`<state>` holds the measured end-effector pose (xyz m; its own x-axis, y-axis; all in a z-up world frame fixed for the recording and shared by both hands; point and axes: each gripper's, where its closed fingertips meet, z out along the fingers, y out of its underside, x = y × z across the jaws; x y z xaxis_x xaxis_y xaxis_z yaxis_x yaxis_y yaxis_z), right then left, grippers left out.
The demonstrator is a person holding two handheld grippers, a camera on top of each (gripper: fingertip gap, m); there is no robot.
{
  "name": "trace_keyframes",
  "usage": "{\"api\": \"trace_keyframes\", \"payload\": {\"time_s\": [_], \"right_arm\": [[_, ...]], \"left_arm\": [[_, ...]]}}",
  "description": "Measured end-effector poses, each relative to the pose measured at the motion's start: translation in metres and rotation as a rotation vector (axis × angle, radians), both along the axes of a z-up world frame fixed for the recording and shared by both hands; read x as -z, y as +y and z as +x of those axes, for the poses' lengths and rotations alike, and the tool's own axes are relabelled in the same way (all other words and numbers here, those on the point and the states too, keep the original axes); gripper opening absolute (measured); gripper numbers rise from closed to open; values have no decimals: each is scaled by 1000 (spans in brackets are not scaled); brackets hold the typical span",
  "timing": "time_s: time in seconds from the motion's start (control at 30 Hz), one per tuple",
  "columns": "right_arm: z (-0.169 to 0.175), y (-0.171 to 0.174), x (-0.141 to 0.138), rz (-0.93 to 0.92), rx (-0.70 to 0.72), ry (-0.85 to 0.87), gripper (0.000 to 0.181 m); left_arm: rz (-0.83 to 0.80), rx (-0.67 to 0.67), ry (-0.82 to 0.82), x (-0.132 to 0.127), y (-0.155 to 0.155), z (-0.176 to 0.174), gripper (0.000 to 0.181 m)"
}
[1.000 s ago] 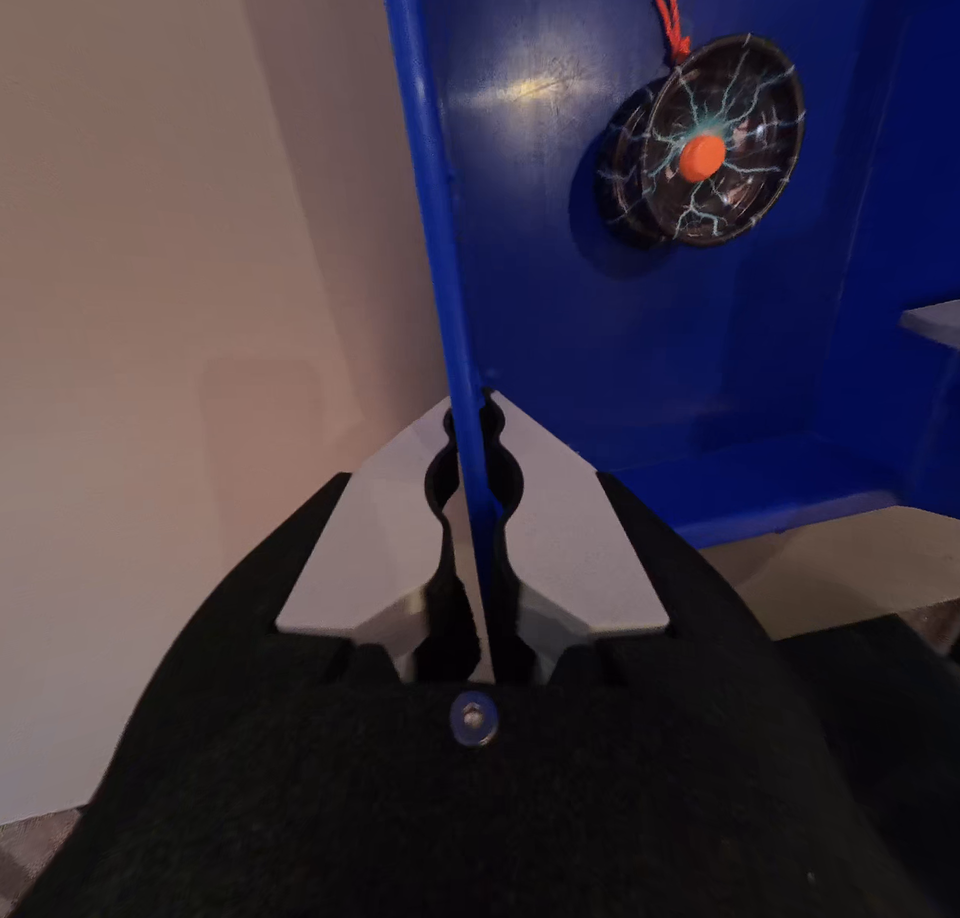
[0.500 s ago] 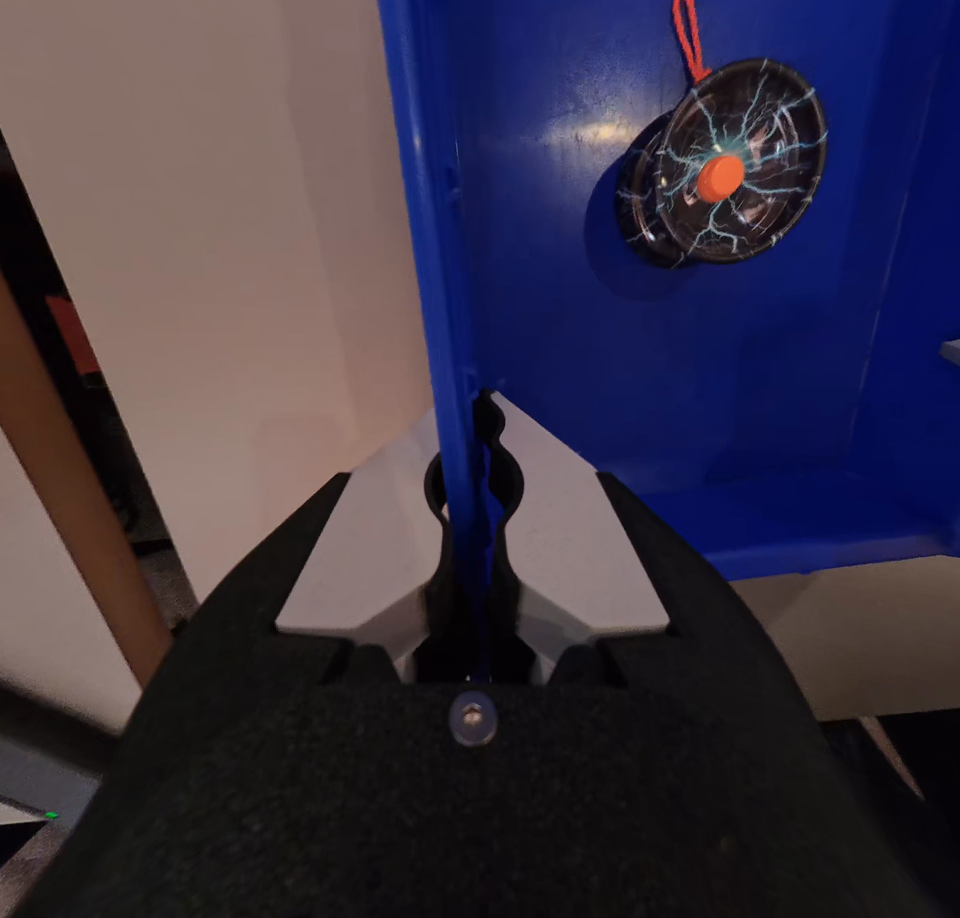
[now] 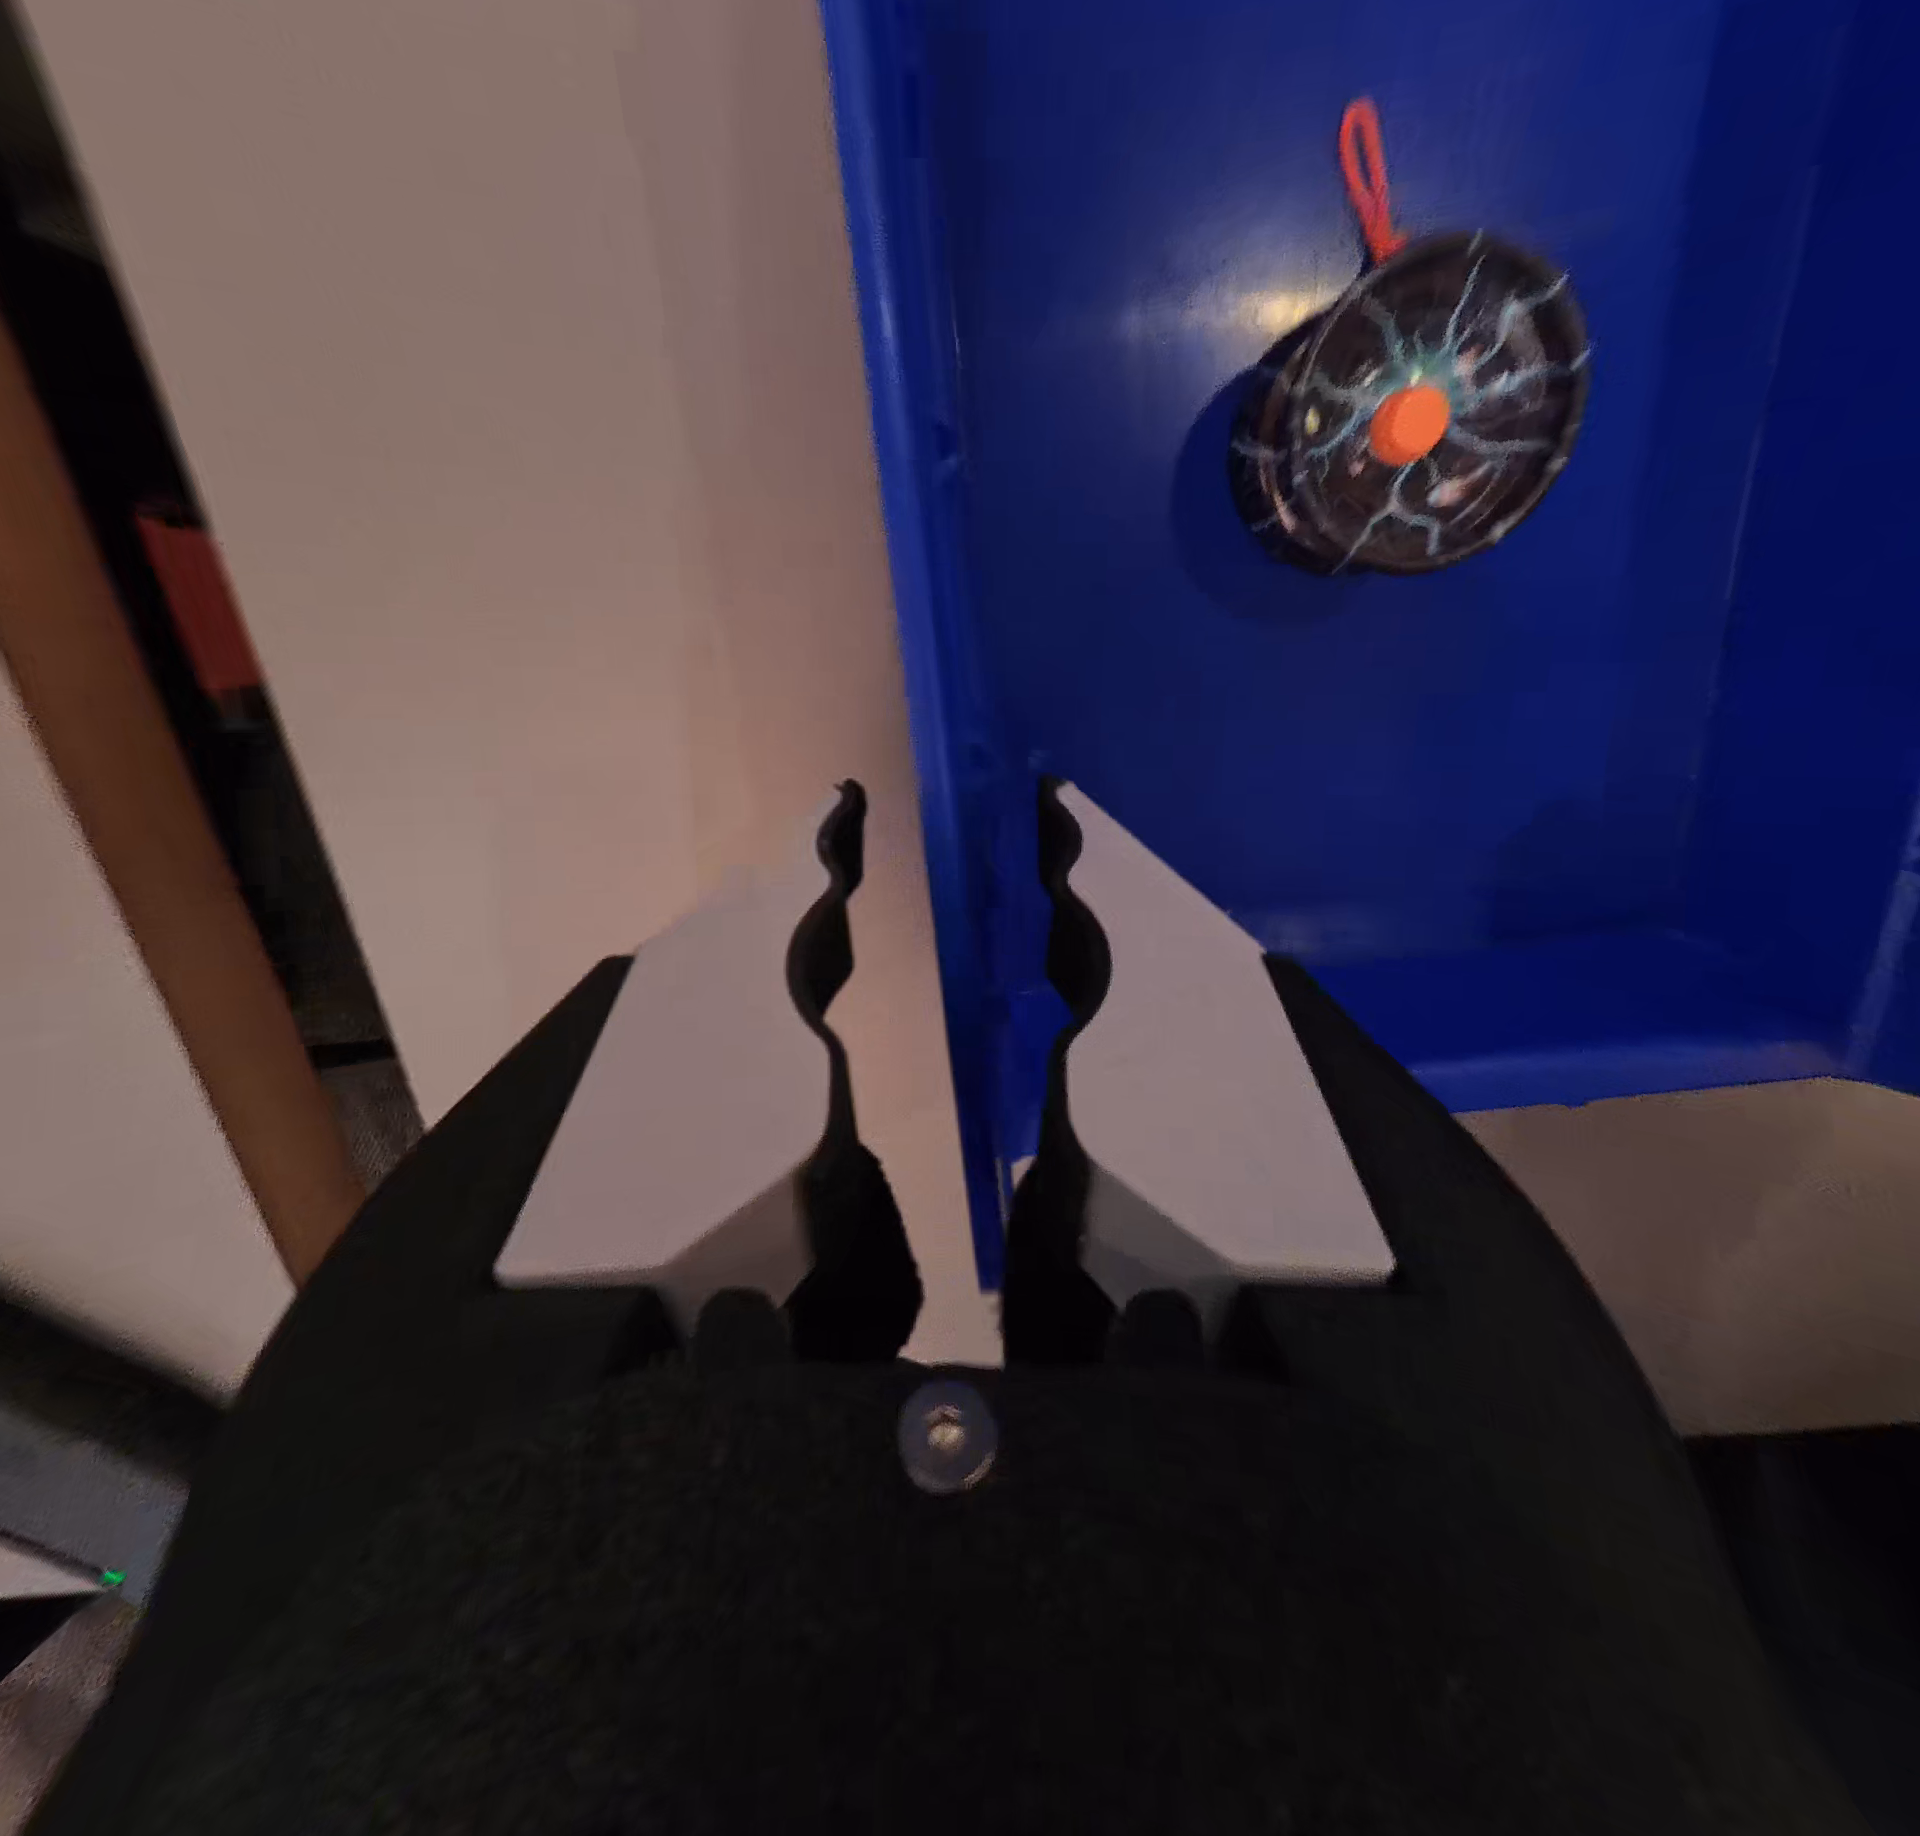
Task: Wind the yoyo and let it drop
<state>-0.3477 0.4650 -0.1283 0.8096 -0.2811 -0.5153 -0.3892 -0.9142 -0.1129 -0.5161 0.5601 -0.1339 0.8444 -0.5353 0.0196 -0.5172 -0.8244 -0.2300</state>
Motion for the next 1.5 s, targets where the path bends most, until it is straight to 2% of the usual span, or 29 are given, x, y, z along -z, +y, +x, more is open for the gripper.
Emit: {"api": "trace_keyframes", "payload": {"time_s": [0.07, 0.13, 0.2, 0.3, 0.43, 0.57, 0.67, 0.8, 0.87, 0.97, 1.07, 1.13, 1.2, 1.3, 1.5], "right_arm": [[19, -9, -21, 102, -36, -22, 46], [56, -23, -43, 207, -58, -129, 53], [89, -41, -73, 339, -45, -149, 56], [157, -86, -104, 439, 7, -237, 61], [258, -159, -137, 536, 103, -376, 62], [350, -235, -157, 574, 180, -513, 66], [396, -287, -160, 576, 184, -529, 74], [456, -339, -169, 595, 217, -632, 69], [479, -358, -172, 576, 246, -655, 71], [502, -384, -163, 487, 279, -635, 80], [506, -400, -149, 427, 336, -510, 85], [501, -408, -137, 390, 358, -419, 87], [491, -413, -129, 375, 363, -351, 81], [478, -416, -127, 387, 400, -311, 72], [445, -413, -118, 360, 441, -215, 65]], "left_arm": [[67, -27, -42, -25, 4, 2, 37], [154, -32, -66, -55, 3, 3, 44], [251, -21, -74, -86, -5, 4, 51], [352, -58, -105, -123, -30, 14, 54], [442, -89, -149, -153, -72, 41, 53], [421, -138, -260, -164, -116, 89, 61], [424, -177, -278, -172, -143, 119, 60], [660, -184, -241, -226, -158, 148, 57], [724, -218, -283, -245, -167, 164, 55], [633, -241, -351, -244, -185, 185, 51], [650, -164, -322, -243, -194, 194, 44], [623, -109, -309, -238, -199, 200, 44], [582, -106, -322, -235, -200, 201, 44], [538, -111, -350, -237, -196, 196, 42], [393, -107, -398, -230, -191, 186, 36]]}}
